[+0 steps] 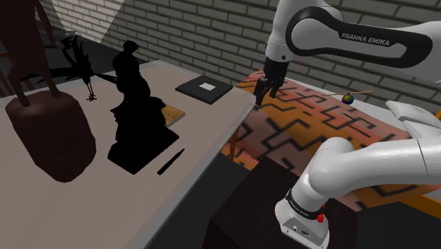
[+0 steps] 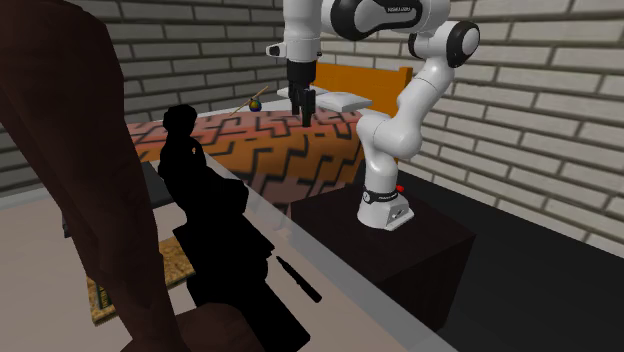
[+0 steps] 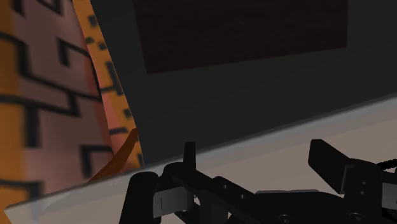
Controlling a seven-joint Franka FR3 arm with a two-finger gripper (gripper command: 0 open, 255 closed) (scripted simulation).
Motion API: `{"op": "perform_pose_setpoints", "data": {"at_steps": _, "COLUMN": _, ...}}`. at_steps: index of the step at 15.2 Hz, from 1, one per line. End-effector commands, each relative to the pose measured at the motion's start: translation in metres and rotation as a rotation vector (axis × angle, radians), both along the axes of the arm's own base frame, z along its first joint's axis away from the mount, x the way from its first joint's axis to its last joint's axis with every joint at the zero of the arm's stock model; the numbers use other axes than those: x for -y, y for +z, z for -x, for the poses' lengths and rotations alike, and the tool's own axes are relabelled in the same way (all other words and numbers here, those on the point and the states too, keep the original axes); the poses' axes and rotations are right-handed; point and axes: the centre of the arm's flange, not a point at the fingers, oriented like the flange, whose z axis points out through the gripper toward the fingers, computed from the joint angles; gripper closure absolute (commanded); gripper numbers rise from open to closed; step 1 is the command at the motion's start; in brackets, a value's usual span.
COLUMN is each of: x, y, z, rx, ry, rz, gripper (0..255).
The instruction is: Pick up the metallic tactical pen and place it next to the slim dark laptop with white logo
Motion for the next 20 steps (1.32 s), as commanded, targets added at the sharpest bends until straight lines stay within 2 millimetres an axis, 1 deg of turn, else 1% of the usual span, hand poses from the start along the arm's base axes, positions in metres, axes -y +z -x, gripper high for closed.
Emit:
{"op": "perform_pose_setpoints", "data": {"at_steps": 1, "x": 0.000, "y": 0.000, "z": 0.000, "rx": 0.000, "ry": 0.000, "rz": 0.000, "gripper": 0}}
{"op": "perform_pose_setpoints", "data": {"at_steps": 5, "x": -0.046, "y": -0.026, "z": 0.002, "rx": 0.024, "ry": -0.162, "rz": 0.005, "gripper": 0}}
{"op": "perform_pose_setpoints", "data": {"at_steps": 10, "x": -0.103, "y": -0.060, "z": -0.007, "rx": 0.054, "ry": -0.365, "rz": 0.012, "gripper": 0}}
{"op": "perform_pose_setpoints", "data": {"at_steps": 15, "x": -0.157, "y": -0.093, "z": -0.028, "rx": 0.083, "ry": -0.567, "rz": 0.018, "gripper": 0}}
{"op": "perform_pose_setpoints", "data": {"at_steps": 20, "x": -0.205, "y": -0.125, "z": -0.060, "rx": 0.113, "ry": -0.770, "rz": 0.025, "gripper": 0}}
